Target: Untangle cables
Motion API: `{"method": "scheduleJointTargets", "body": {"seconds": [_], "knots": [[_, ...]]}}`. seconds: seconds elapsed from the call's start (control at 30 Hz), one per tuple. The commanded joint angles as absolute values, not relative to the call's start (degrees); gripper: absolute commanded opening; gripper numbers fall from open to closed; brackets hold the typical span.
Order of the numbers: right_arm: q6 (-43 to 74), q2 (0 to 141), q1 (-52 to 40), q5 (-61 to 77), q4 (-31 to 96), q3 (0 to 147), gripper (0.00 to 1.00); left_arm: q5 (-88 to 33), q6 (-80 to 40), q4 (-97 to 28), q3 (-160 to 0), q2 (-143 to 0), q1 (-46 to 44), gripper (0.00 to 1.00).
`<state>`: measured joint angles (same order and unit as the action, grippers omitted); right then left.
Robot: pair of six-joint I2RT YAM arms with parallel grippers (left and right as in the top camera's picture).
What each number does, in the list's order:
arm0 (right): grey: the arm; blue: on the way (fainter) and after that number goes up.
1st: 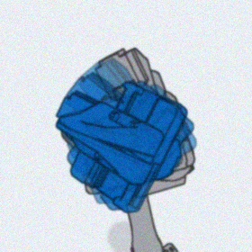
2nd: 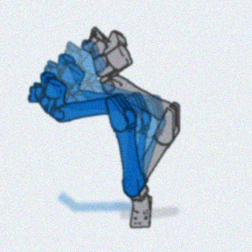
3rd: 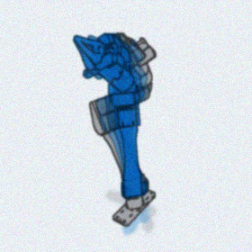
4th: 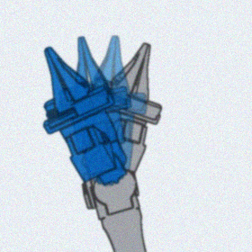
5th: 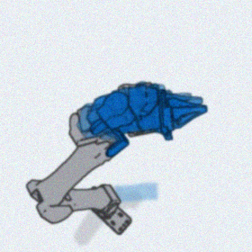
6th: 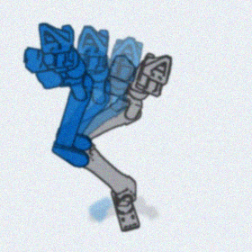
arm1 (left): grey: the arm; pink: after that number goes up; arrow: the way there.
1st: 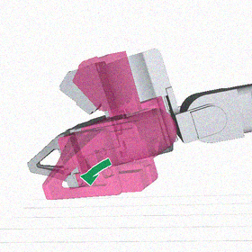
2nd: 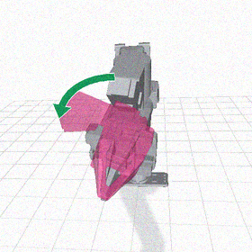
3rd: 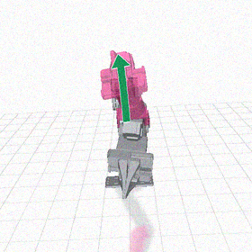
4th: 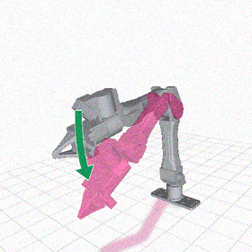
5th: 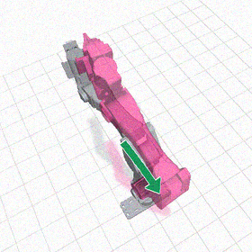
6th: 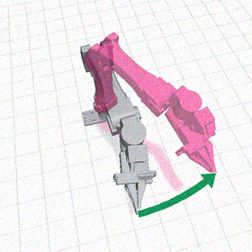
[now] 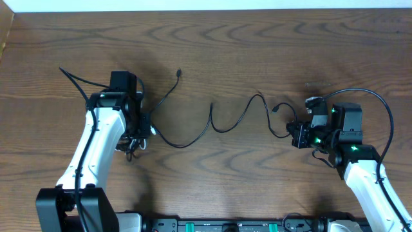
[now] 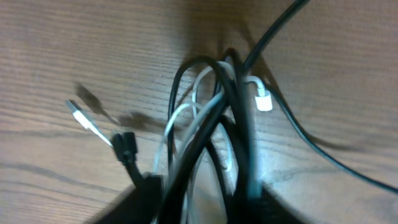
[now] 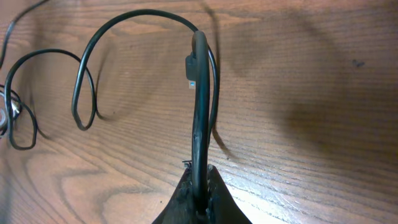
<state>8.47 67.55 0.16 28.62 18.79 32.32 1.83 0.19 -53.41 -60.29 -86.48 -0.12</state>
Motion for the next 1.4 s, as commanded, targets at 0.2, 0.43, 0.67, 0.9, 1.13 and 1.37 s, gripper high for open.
{"method": "scheduleJointTargets", "body": {"seconds": [0.2, 0.43, 0.67, 0.9, 1.13, 1.37], "knots": [[7.6, 67.0, 0.9, 27.3, 18.7, 33.1, 0.01, -3.0, 0.8, -53.5, -61.4, -86.2, -0.3, 0.08], [7.6, 67.0, 0.9, 24.8, 18.9, 33.1, 0.02, -15.4, 0.1, -52.8, -66.3, -84.0, -0.3, 0.07], [7.6, 67.0, 0.9, 9.0, 20.7, 33.1, 0.02, -22.1, 0.2, -51.0, -69.1, -78.3, -0.3, 0.08], [7.7, 67.0, 0.9, -2.8, 24.8, 33.1, 0.19, -22.0, 0.3, -48.8, -69.2, -70.6, -0.3, 0.08], [7.6, 67.0, 0.9, 5.5, 25.2, 33.1, 0.59, -22.1, 3.5, -47.9, -69.1, -66.5, -0.3, 0.07], [7.6, 66.0, 0.9, 14.6, 24.2, 33.1, 0.77, -22.1, 5.5, -47.9, -69.1, -66.2, -0.4, 0.07]]}}
